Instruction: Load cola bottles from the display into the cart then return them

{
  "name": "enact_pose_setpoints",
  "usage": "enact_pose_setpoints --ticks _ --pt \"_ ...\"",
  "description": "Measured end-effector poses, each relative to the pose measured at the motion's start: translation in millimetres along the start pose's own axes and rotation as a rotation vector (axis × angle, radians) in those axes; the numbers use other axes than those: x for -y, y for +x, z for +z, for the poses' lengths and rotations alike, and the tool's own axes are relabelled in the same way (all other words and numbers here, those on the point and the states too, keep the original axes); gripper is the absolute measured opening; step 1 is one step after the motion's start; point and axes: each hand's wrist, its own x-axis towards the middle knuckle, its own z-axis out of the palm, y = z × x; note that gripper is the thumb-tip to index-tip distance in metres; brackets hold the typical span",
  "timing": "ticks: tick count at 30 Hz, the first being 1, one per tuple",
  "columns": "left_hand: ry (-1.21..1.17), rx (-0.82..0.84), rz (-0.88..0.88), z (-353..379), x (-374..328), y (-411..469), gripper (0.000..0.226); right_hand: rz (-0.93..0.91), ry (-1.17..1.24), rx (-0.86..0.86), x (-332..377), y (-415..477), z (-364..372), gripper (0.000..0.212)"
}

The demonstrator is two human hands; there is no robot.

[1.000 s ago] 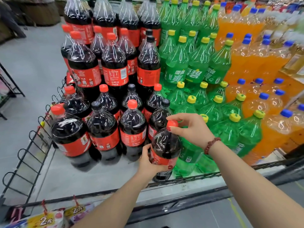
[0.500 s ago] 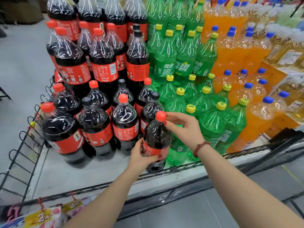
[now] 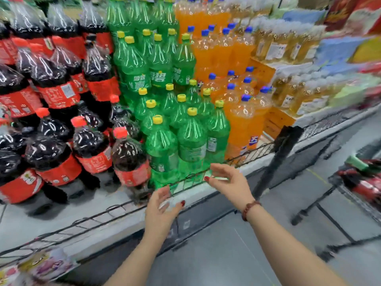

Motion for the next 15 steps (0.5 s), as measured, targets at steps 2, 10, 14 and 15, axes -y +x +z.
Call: enact_pose_setpoints --ticks 2,10,14,15 --pt "0.002 0.064 -0.002 43.6 -1.9 -10.7 0.049 0.023 0.023 -0.081 -14.6 -18.2 -42.3 0.033" --pt "0.020 0.417 -0.007 217.7 -13.8 -70.5 0.046 0.105 0.051 -0.400 -58.4 -109.7 -218.7 0.026" --pt "0.043 0.588 0.022 289.8 -21.1 -100.6 0.041 0.159 0.076 -0.597 -84.8 -149.4 -287.6 0.028" --pt "0.041 0.626 0.024 307.4 -23.0 -107.3 0.040 0.176 0.086 -0.646 -91.6 -158.8 -302.3 0.028"
